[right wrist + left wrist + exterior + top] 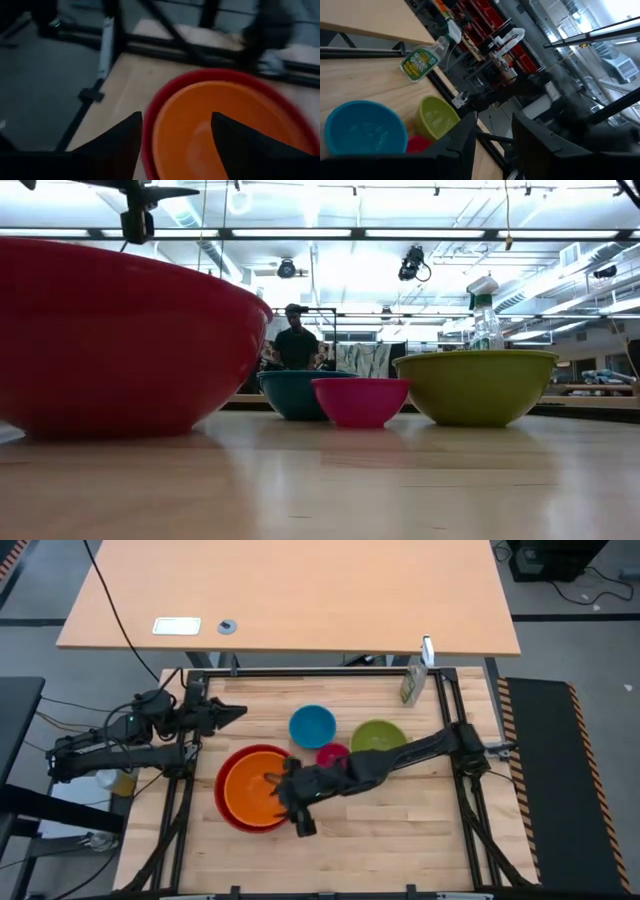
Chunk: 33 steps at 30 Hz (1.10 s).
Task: Nest bowls inside each other
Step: Stack the orange bowl on the red bowl, then stack the green bowl on the orange bowl
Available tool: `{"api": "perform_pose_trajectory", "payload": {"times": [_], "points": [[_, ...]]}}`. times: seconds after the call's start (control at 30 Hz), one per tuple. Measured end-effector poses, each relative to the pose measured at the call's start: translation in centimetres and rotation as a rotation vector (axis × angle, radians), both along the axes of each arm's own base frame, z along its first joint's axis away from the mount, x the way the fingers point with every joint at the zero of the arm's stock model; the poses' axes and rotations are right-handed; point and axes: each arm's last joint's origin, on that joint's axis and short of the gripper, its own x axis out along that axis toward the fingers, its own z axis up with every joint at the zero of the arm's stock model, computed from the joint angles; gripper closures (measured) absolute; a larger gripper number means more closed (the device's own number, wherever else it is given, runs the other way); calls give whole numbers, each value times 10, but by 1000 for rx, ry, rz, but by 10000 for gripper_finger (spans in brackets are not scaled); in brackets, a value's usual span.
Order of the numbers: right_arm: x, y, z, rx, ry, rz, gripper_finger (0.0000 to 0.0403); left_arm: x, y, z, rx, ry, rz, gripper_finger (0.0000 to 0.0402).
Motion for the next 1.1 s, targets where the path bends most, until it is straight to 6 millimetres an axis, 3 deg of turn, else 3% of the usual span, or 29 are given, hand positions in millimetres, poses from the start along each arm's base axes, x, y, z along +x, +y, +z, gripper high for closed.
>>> {"api": "perform_pose_trajectory", "payload": {"times": [0.23, 0.33, 0.6, 0.83, 1.1], "points": [[-59, -30, 43, -167, 151, -300, 190, 5, 3, -4, -18, 37, 65, 271], [-84, -44, 45, -157, 243, -370, 210, 13, 6, -8, -32, 71, 93, 271], [-158, -73, 13, 3, 362, -574, 225, 41, 9, -24, -81, 199, 72, 271], [-218, -102, -25, 175, 462, -793, 225, 62, 7, -29, -123, 184, 56, 271], [-268, -140, -72, 268, 610, -1028, 214, 77, 9, -32, -123, 172, 57, 271]]}}
